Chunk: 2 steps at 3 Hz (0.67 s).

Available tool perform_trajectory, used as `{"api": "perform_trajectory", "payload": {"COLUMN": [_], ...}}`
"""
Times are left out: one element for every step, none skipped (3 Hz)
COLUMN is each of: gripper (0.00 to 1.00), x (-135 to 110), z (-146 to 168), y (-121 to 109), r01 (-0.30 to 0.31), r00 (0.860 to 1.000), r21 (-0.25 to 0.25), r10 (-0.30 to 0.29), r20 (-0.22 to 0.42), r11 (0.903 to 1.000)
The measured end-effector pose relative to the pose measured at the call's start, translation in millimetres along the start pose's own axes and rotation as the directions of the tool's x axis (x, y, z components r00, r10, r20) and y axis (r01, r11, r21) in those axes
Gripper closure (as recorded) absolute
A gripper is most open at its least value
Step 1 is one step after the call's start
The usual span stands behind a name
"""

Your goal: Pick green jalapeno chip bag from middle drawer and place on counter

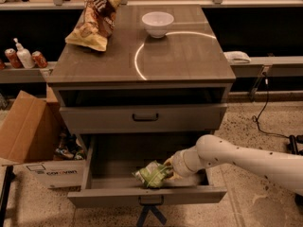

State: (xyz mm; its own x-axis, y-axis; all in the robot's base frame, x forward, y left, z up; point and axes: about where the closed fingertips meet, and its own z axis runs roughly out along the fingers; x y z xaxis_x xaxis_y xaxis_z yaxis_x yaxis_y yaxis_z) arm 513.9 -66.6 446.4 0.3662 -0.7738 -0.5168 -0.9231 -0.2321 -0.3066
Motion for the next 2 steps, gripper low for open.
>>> {"api": "perform_trajectory", "payload": {"gripper": [1.0,1.0], "x": [-20.5,-19.1], "z": [-32.7,-33.3], "y": [7.4,8.3], "r01": [0.067,0.063], "r00": [0.998,0.998], "r21": [0.054,0.056], "r10": [-0.067,-0.063], "r20": [0.001,0.001], "r11": [0.9963,0.9964]}}
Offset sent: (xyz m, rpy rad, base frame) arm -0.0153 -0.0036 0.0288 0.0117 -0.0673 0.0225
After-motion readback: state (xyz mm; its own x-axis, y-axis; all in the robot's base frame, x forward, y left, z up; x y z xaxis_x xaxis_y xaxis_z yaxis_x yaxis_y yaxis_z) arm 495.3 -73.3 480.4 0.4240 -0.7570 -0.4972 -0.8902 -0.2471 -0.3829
